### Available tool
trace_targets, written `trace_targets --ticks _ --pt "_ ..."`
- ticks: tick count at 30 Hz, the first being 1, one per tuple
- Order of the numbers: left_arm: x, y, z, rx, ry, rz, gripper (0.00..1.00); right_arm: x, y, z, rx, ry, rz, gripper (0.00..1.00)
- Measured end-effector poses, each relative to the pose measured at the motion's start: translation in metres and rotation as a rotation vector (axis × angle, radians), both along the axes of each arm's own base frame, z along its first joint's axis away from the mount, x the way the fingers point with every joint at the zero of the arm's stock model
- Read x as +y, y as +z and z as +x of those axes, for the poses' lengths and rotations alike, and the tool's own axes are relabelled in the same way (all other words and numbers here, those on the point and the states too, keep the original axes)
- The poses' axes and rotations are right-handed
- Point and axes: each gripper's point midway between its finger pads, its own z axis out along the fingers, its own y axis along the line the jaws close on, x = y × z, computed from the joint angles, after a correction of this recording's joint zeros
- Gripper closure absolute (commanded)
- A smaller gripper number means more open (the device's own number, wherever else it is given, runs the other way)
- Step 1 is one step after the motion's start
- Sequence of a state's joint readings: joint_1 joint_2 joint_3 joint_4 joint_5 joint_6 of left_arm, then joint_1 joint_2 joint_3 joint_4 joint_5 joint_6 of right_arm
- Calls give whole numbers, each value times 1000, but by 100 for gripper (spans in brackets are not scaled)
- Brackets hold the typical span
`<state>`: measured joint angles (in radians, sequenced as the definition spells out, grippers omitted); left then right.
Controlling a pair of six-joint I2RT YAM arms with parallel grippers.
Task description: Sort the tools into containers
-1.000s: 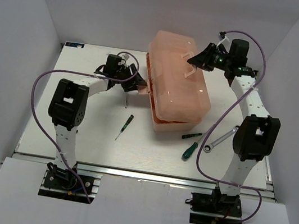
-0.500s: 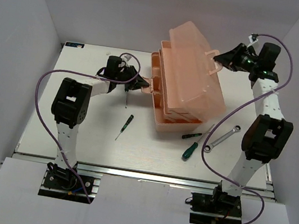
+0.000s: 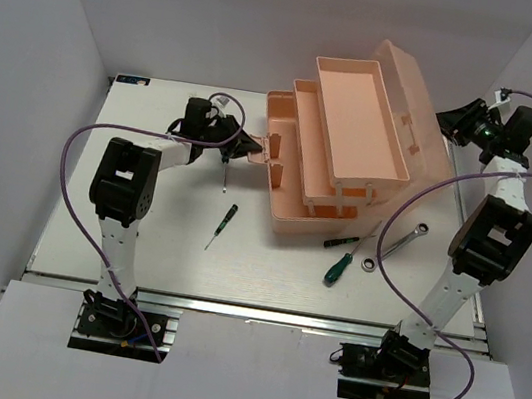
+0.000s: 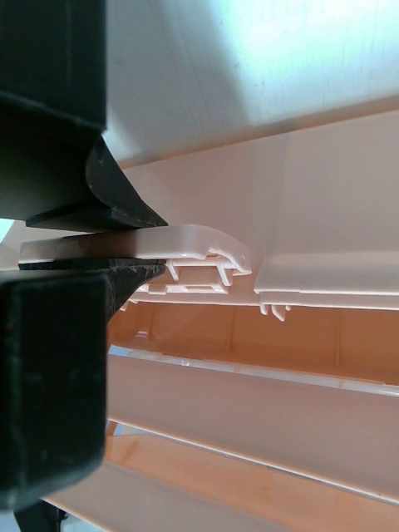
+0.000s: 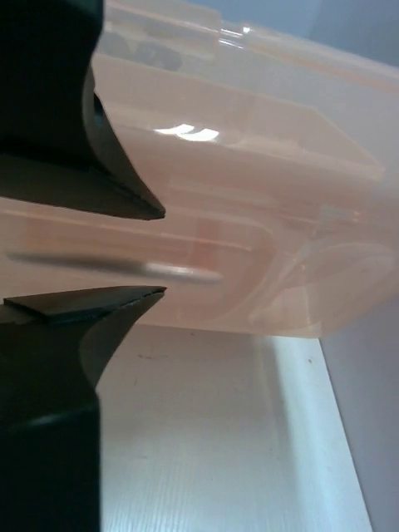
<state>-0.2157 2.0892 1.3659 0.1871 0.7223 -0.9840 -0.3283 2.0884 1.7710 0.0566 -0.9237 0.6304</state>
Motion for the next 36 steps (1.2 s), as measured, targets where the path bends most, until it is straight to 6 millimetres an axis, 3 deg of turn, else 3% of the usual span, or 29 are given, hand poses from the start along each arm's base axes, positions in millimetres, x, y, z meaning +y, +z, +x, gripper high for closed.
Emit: trace_targets --ticks 3,6,18,22,25,29,33,36 --pt "7 1 3 2 10 -10 75 -16 4 2 -48 -22 -35 43" --pt "12 1 5 7 15 -17 73 -26 6 4 -84 -35 -80 40" --pt "12 4 5 2 -1 -44 52 -36 -4 6 -128 -42 -269 37" --pt "10 7 5 -6 -12 -54 48 -35 5 -3 -150 -25 -322 36" --pt "10 9 5 -13 -18 -55 47 -28 32 -17 -234 18 -380 32" --pt "11 16 10 -33 -21 -40 42 -7 97 -52 -466 130 -485 26" --pt "15 24 16 -66 -12 6 39 29 159 -112 -761 299 -581 23" --pt "23 28 16 -81 2 58 38 61 179 -157 -931 420 -631 22"
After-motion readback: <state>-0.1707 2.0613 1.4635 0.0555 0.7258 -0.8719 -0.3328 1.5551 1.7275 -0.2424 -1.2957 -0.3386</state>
